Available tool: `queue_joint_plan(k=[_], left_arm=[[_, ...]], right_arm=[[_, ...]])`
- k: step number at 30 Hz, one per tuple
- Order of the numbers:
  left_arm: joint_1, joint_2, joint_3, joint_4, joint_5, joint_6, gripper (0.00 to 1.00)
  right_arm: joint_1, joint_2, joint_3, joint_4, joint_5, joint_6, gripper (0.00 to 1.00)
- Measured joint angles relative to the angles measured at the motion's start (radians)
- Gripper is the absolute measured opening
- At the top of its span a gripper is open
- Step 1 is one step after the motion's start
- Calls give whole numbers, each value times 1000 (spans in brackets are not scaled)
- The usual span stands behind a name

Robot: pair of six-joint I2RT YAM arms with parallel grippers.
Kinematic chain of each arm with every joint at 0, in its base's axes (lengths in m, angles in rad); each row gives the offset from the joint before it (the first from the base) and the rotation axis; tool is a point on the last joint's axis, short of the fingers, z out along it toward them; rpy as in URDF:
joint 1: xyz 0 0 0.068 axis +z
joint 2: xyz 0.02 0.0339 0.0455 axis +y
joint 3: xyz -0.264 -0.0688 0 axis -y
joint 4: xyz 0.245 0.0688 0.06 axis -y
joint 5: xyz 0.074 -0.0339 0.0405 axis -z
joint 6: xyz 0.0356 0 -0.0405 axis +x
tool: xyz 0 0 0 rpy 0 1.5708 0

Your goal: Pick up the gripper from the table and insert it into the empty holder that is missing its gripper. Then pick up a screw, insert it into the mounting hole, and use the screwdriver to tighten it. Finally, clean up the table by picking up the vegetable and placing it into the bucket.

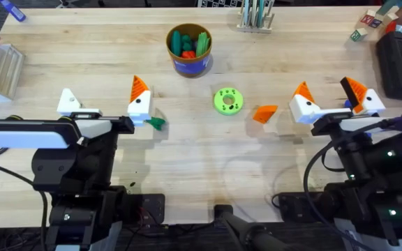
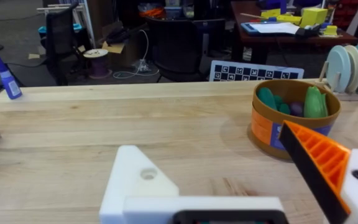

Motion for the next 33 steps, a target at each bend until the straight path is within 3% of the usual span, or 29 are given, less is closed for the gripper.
queue_joint_plan(k=[10,16,20,27,29,33], left_arm=[[0,0,0,-6,-2,1,985],[0,0,12,-83,-3,4,985],[0,16,136,-309,1,5,985],[0,223,531,-705,20,18,985],[0,307,618,-790,56,56,985],[0,484,738,-860,210,207,986]], right_arm=[[0,0,0,2,0,0,991],[0,3,21,-49,-2,-1,992],[0,49,159,-292,-2,-1,992],[0,298,552,-640,-2,-3,991],[0,391,660,-739,-3,-3,991],[0,582,823,-902,-12,-3,991]])
